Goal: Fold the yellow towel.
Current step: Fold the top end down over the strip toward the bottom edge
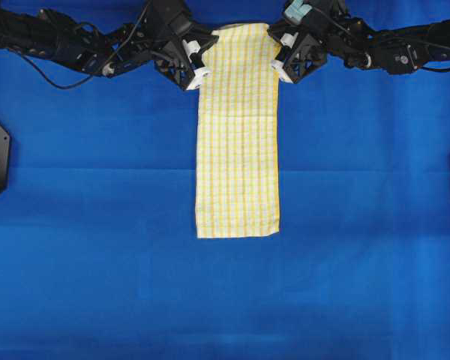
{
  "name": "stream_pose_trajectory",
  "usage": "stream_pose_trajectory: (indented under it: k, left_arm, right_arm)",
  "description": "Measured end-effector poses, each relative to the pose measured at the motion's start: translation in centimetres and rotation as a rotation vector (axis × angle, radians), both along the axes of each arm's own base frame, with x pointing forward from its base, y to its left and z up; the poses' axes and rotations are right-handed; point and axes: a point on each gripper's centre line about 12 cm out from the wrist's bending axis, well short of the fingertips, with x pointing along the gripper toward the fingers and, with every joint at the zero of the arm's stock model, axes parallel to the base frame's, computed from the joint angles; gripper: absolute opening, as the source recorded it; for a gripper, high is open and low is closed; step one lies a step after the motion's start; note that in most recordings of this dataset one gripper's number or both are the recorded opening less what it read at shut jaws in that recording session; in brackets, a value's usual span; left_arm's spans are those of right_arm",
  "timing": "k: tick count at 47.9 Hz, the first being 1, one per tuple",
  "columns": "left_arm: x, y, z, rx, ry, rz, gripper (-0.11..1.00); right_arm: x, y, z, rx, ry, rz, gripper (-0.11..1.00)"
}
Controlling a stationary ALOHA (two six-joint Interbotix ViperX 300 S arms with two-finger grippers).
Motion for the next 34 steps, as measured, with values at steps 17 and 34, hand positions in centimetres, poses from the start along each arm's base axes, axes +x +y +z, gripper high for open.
stream_pose_trajectory:
  k: [17,34]
  left_arm:
    - [-0.8,-5.3,5.0,0.03,-0.081,-0.114,0.04]
    - [-1.3,-12.9,5.9,-0.029,-0.102,-0.284,0.04]
  right_arm:
    - [-0.4,4.3,3.7,-0.017,-0.07,0.083,0.05]
    - [-1.1,12.5,4.7,0.056,-0.091,0.23,0.05]
